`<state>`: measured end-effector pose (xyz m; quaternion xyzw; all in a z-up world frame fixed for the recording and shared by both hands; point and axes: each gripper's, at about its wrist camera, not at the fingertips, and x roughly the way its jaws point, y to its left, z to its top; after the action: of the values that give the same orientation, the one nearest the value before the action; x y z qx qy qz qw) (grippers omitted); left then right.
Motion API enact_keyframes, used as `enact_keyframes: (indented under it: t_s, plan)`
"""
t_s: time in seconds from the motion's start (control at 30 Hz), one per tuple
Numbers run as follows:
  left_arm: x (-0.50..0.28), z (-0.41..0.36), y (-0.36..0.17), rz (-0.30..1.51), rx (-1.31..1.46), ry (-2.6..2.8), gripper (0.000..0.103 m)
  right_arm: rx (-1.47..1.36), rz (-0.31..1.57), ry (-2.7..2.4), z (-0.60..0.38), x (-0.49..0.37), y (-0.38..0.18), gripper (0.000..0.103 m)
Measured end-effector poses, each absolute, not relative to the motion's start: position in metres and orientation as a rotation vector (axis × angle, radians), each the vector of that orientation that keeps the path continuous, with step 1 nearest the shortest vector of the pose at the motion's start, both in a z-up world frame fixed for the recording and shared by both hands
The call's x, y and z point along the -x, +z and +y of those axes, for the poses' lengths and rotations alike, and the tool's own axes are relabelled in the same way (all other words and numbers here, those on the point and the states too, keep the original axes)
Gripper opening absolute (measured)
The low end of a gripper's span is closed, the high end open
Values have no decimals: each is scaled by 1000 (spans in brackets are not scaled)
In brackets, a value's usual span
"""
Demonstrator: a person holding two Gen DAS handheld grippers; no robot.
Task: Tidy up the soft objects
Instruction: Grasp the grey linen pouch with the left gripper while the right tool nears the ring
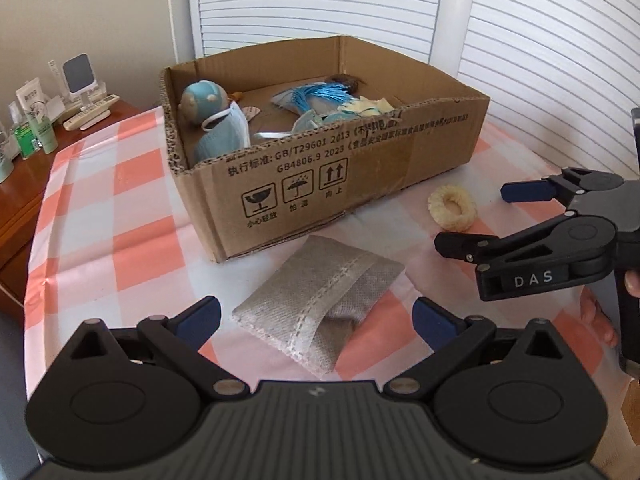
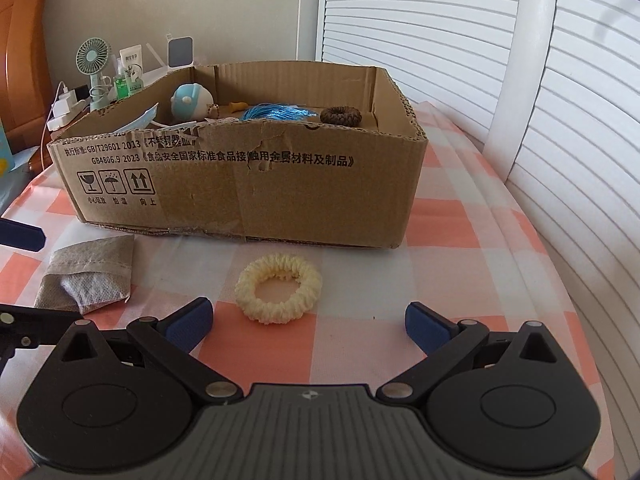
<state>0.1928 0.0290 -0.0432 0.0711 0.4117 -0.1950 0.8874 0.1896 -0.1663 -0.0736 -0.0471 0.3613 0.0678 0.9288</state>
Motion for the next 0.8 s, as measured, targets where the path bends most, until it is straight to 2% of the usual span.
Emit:
enact_keyframes:
  t_s: [0.3, 0.47, 0.6, 0.73, 0.77, 0.8]
  plan:
    - [-193, 15, -50, 917, -200, -629, 101, 115, 743, 184, -170, -189, -72, 103]
    - [-187, 10, -49, 879, -262, -611, 101, 114, 737, 187, -169, -189, -73, 103]
    - [-199, 14, -50, 886, -201, -551, 91, 119, 733, 200, -172, -187, -74, 103]
    - [-200, 14, -46, 857, -141, -557, 90, 127, 728, 217, -174, -185, -74, 103]
    - [-201, 12, -46, 856, -133, -551, 86, 127, 726, 218, -174, -184, -74, 103]
    - [-203, 10, -47, 860, -132, -542, 76, 128, 725, 218, -174, -184, -74, 103]
